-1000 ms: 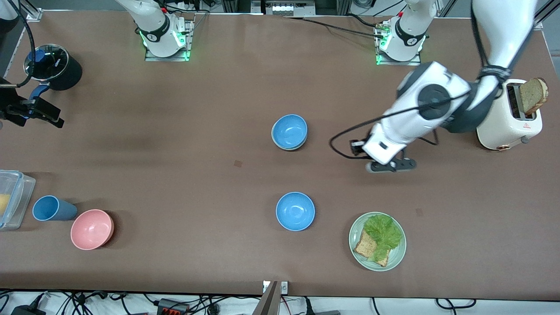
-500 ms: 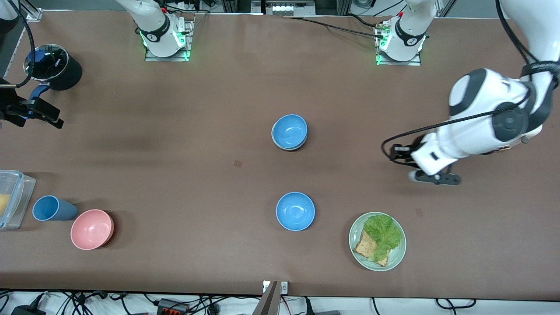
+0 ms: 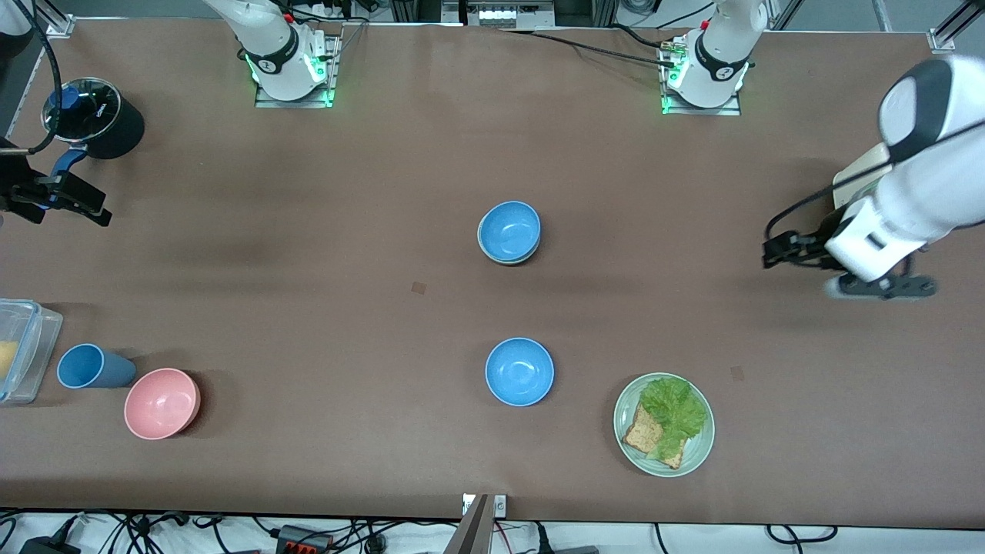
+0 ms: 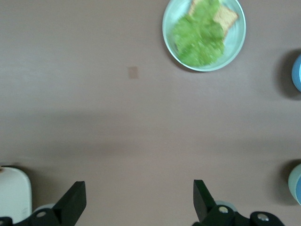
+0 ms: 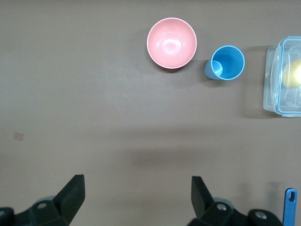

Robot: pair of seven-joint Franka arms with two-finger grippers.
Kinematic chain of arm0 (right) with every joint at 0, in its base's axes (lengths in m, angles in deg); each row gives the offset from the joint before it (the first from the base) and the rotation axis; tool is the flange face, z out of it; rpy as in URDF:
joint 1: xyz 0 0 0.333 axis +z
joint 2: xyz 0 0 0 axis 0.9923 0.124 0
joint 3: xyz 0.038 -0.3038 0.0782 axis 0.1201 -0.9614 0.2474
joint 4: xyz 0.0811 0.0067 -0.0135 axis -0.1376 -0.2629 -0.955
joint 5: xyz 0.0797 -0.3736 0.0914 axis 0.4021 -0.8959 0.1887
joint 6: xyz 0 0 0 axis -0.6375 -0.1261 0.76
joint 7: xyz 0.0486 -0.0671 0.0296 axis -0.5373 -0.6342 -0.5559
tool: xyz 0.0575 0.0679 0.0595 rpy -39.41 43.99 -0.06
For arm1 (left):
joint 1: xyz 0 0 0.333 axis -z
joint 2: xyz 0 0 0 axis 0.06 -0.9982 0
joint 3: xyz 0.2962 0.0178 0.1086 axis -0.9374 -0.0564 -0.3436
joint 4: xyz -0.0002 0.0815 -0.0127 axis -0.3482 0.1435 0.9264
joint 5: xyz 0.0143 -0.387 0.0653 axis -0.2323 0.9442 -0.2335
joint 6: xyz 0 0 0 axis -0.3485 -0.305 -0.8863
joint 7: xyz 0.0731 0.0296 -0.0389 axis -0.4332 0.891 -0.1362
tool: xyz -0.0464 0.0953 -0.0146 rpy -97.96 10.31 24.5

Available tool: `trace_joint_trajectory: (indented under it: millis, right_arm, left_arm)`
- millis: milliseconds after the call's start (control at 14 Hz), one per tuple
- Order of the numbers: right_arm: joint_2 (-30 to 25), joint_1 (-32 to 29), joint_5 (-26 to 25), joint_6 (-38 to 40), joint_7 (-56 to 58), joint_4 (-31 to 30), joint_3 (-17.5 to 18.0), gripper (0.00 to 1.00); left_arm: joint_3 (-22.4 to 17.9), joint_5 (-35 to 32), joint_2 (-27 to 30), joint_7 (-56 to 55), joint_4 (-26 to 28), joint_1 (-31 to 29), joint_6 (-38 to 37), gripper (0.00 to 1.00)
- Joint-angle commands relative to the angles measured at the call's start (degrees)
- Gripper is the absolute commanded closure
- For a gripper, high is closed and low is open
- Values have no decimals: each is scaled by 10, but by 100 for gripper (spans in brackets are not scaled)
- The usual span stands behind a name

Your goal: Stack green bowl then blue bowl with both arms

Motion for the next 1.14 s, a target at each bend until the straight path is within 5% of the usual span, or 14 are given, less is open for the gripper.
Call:
trace_joint_trajectory:
  millis: [0,1071]
  right_arm:
    - [-5,-8,-8,1,7,-10,8,0]
    - [-4,-7,-5,1,4,-9,10,0]
  left_arm:
    - [-48,8,54,25,7,48,-37,0]
    - [-42,32,46,22,-22,42,-104,0]
